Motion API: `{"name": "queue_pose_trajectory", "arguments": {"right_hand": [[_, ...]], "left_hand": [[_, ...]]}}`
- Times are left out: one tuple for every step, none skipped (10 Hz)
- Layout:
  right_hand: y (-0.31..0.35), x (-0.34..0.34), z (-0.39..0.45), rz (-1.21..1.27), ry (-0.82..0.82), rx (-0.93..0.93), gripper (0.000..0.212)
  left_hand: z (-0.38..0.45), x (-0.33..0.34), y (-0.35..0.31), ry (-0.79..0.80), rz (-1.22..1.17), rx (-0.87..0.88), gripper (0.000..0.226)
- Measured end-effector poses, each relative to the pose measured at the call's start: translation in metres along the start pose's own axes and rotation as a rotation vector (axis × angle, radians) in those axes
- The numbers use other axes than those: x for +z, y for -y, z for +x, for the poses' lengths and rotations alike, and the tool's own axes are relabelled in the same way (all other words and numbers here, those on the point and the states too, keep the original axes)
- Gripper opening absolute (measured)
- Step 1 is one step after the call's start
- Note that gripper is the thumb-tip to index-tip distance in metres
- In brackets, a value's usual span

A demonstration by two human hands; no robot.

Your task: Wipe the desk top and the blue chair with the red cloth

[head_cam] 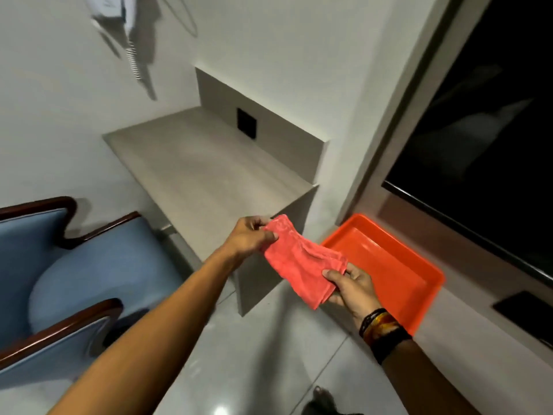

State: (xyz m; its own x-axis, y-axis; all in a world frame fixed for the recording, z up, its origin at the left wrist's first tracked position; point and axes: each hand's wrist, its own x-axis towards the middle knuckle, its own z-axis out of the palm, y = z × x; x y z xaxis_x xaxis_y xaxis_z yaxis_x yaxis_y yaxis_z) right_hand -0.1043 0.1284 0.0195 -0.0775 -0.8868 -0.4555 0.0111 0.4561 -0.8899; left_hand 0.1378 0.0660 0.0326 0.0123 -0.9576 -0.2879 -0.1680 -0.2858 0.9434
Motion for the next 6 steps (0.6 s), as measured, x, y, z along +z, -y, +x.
{"name": "queue_pose_trajectory", "arguments": {"right_hand": [[-0.004, -0.065, 0.018, 0.025, -0.147, 0.029, 0.019], [-0.018, -0.121, 0.044, -0.047, -0.261, 0.025, 0.017], [-0.030, -0.152, 0.071, -0.184, -0.252, 0.074, 0.016], [-0.033, -0.158, 0.088, -0.362, -0.210, 0.070, 0.022], [-0.032, -0.141, 0.092, -0.579, -0.285, -0.102, 0.058], [-0.008, -0.099, 0.081, -0.648, -0.125, -0.391, 0.061]], "left_hand": [[0.031, 0.079, -0.008, 0.080, 0.028, 0.018, 0.030], [0.057, 0.151, -0.010, 0.077, 0.156, 0.002, 0.031], [0.067, 0.198, -0.007, 0.063, 0.451, 0.001, 0.041], [0.059, 0.215, 0.000, 0.077, 0.659, 0.056, 0.043], [0.052, 0.194, 0.000, -0.010, 0.800, 0.188, 0.048], [0.048, 0.147, -0.015, -0.166, 0.927, 0.344, 0.055]]}}
